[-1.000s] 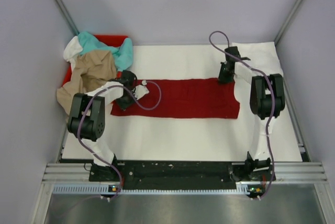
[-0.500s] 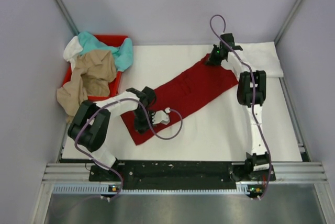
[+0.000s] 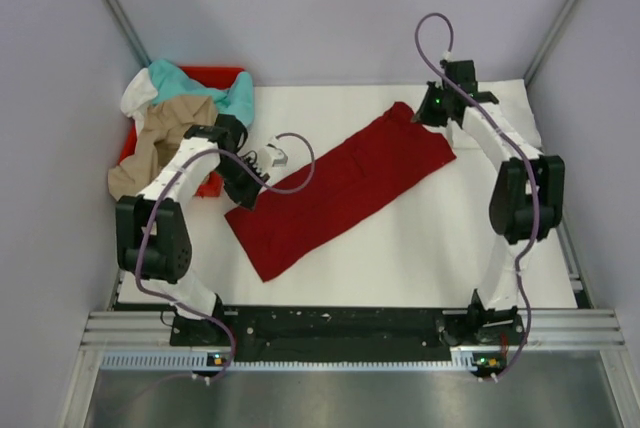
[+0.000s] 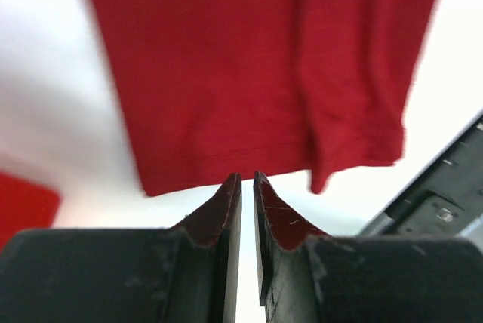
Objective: Fold and stack the t-shirts
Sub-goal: Rotate the tshirt 80 degrees
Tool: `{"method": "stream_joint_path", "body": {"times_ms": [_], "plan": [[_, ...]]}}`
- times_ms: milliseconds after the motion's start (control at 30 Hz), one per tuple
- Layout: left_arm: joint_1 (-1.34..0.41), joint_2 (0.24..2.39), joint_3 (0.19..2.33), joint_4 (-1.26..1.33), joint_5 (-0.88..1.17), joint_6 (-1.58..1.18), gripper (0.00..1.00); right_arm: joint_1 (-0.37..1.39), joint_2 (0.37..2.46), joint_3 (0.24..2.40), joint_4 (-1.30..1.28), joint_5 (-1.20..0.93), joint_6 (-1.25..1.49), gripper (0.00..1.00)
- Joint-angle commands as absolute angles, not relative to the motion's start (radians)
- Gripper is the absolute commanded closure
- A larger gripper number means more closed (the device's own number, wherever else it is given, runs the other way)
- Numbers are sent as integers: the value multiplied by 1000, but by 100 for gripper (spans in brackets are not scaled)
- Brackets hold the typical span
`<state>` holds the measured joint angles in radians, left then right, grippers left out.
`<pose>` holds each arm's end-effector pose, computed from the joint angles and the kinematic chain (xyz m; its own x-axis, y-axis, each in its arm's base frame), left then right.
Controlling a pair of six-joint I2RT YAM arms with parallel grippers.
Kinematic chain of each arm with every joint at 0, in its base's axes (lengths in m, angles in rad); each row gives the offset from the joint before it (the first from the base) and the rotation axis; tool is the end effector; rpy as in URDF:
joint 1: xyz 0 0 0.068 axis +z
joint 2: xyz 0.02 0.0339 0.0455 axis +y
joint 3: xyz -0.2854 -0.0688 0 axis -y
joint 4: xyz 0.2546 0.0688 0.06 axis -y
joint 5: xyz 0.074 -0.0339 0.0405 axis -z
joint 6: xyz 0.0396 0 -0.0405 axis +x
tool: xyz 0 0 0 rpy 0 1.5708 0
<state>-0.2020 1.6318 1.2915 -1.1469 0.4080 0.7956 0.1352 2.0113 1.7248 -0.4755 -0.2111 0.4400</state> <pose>0.2973 -0.0769 0.2600 -0.5285 0.7775 -0.3409 0.8489 0.4819 -0.2171 0.4789 0.0735 0.2794 -0.7390 0.3198 -0.5929 0.0362 0.8977 0.4390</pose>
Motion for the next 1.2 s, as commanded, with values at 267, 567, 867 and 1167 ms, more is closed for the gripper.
{"method": "stream_joint_path", "body": {"times_ms": [267, 567, 867, 1167], "plan": [[-146, 1801, 1135, -841, 66, 703, 85, 69, 2052, 1456, -456, -173, 498, 100], [-207, 1701, 879, -916, 184, 755, 86, 55, 2448, 2036, -601, -342, 612, 100], [-531, 1549, 863, -1038, 429, 819, 85, 67, 2640, 2387, -447, -417, 700, 98], [-444, 1319, 985, -1209, 440, 995, 75, 152, 2038, 1960, -297, -511, 172, 50]]}}
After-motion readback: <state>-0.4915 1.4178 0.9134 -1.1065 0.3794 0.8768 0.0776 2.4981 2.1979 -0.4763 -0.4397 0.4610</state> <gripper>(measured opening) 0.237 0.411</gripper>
